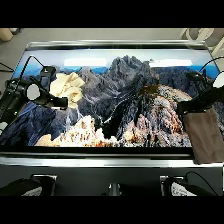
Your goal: Fold the shirts.
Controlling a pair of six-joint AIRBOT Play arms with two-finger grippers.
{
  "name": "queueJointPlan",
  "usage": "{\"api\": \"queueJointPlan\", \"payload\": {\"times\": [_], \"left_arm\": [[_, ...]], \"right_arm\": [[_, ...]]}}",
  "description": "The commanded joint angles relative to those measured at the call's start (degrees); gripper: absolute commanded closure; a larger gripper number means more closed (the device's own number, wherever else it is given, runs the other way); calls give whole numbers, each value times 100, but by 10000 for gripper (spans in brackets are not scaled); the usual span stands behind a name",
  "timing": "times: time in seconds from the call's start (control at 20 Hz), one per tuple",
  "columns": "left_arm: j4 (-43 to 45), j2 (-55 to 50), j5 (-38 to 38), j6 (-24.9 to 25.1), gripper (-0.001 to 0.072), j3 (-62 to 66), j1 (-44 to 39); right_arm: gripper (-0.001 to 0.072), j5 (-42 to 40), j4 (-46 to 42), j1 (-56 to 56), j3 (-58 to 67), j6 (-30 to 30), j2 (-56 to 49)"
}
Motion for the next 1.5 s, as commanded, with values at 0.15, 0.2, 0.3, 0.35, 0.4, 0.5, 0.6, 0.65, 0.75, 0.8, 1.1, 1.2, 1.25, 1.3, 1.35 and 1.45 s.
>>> {"api": "queueJointPlan", "payload": {"times": [0.15,0.2,0.3,0.35,0.4,0.5,0.6,0.65,0.75,0.8,1.1,1.2,1.25,1.3,1.35,1.45], "left_arm": [[2,2,2,0,-12,-2,0],[2,2,2,0,-12,-2,0],[2,2,2,0,-12,-2,0],[2,2,2,0,-12,-2,0],[2,2,2,0,-12,-2,0],[0,2,2,0,-12,-2,0],[2,2,2,0,-12,-2,0],[0,2,2,0,-12,-2,0],[2,2,2,0,-12,-2,0],[0,2,2,0,-12,-2,0],[-149,-26,114,-70,-12,-9,0],[-151,-66,155,-70,-12,-28,0],[-149,-111,214,-70,-12,-46,0],[-129,-179,396,-70,-12,-59,2],[-26,-269,697,-70,-13,-50,33],[103,-632,1110,-619,-13,223,446]], "right_arm": [[155,0,0,4,0,2,-2],[155,0,0,4,0,2,-2],[155,0,0,4,0,2,-2],[154,0,0,4,0,2,-2],[155,0,0,4,0,2,-2],[155,0,0,4,0,2,-2],[154,0,0,4,0,2,-2],[154,0,0,4,0,2,-2],[155,0,0,4,0,2,-2],[154,0,0,4,0,2,-2],[154,-81,4,4,0,2,-4],[154,-184,0,4,0,2,-4],[154,-188,0,4,-2,0,-4],[153,-240,-11,4,-2,-35,-4],[153,-400,-22,4,-2,-179,-4],[151,-756,-20,4,-2,-542,-4]]}}
